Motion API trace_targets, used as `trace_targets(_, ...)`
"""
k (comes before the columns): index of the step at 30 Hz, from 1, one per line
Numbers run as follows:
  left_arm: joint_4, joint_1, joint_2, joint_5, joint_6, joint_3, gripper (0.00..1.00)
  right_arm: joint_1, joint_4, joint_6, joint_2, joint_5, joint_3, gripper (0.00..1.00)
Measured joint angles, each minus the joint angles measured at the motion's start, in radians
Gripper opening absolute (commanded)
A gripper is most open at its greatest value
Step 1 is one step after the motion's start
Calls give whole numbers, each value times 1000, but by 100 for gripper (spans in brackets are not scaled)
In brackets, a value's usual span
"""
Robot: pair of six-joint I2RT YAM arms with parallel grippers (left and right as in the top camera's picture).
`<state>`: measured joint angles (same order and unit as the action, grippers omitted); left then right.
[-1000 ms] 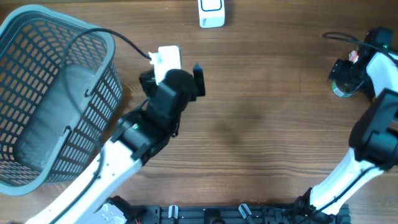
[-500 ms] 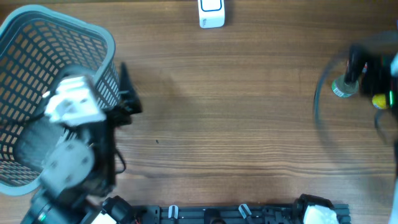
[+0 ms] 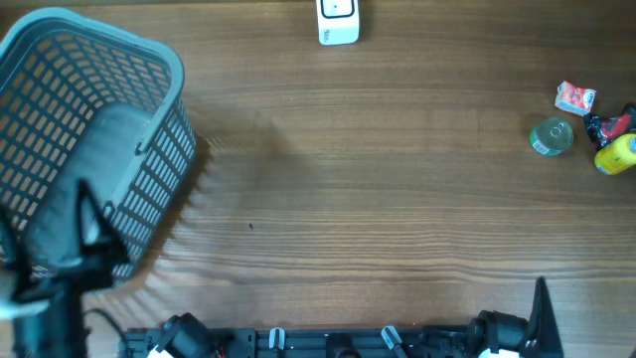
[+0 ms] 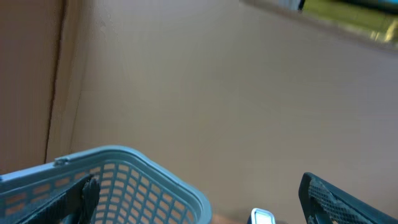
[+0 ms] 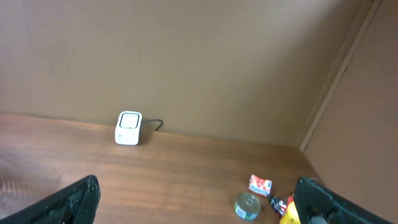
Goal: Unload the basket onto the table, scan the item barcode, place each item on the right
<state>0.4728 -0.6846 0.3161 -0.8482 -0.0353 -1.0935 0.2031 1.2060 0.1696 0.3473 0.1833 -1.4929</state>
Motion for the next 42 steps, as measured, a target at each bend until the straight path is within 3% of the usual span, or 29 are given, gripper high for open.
trace_targets(11,66,19,-14,0,27,-2,100,-116,-58,-42,1,11,227,100)
trace_targets(18,150,19,-14,0,36,-2,100,-117,-158,-115,1,19,227,100)
trace_targets(32,156,19,-14,0,38,-2,100,-117,-164,-143,1,19,227,100)
trace_targets(38,156,19,-14,0,38,-2,100,-117,-72,-90,1,0,228,100)
trace_targets(42,156,19,-14,0,38,-2,100,-117,-101,-47,1,0,229,100)
